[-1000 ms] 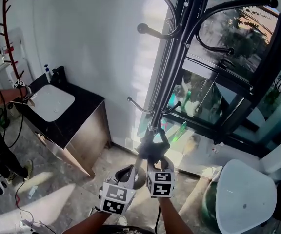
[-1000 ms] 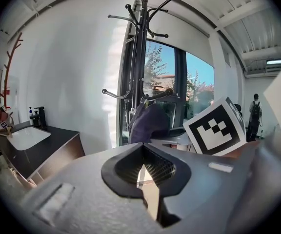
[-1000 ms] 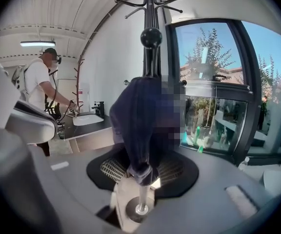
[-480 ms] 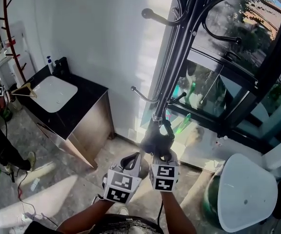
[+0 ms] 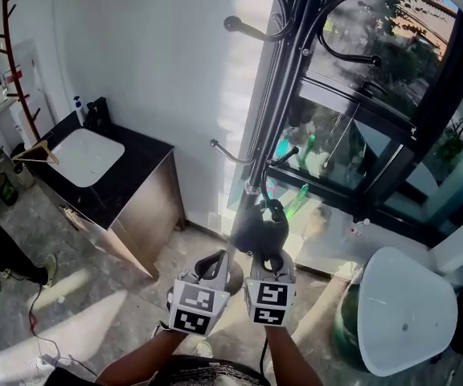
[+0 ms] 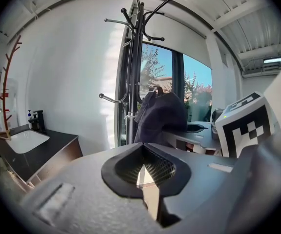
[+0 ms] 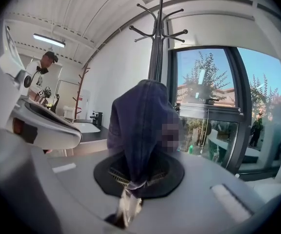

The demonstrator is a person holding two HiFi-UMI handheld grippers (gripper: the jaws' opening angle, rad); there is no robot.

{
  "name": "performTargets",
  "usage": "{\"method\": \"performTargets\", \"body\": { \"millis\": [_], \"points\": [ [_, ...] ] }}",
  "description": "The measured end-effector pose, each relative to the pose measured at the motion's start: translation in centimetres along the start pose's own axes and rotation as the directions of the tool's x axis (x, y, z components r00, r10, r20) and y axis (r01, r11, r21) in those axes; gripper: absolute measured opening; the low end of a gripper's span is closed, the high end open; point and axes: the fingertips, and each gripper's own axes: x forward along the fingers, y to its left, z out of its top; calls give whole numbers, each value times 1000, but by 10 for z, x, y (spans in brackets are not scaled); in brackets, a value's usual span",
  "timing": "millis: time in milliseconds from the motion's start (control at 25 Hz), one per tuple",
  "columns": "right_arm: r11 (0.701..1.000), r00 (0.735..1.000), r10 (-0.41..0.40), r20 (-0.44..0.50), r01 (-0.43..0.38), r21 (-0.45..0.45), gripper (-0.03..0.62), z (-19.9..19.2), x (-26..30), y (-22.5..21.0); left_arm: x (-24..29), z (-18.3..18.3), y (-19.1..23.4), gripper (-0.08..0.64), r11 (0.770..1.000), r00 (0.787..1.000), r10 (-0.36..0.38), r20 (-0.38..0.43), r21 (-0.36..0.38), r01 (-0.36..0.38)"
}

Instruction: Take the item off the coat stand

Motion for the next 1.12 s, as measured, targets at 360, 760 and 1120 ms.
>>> {"method": "performTargets", "body": {
  "millis": [360, 760, 1120],
  "points": [
    [1000, 1000, -15, 6, 15, 23, 12, 2, -39, -1, -19, 0, -19, 3, 1000, 1000, -2, 18, 5, 2],
    [996, 999, 31, 14, -32, 77, 12, 6, -82, 7, -39, -3, -31, 3, 1000, 999, 28, 39, 0, -28],
    [996, 999, 25, 35, -28, 83, 12, 9, -118, -5, -57, 1, -55, 3, 999, 997, 47, 56, 9, -47]
  ]
}}
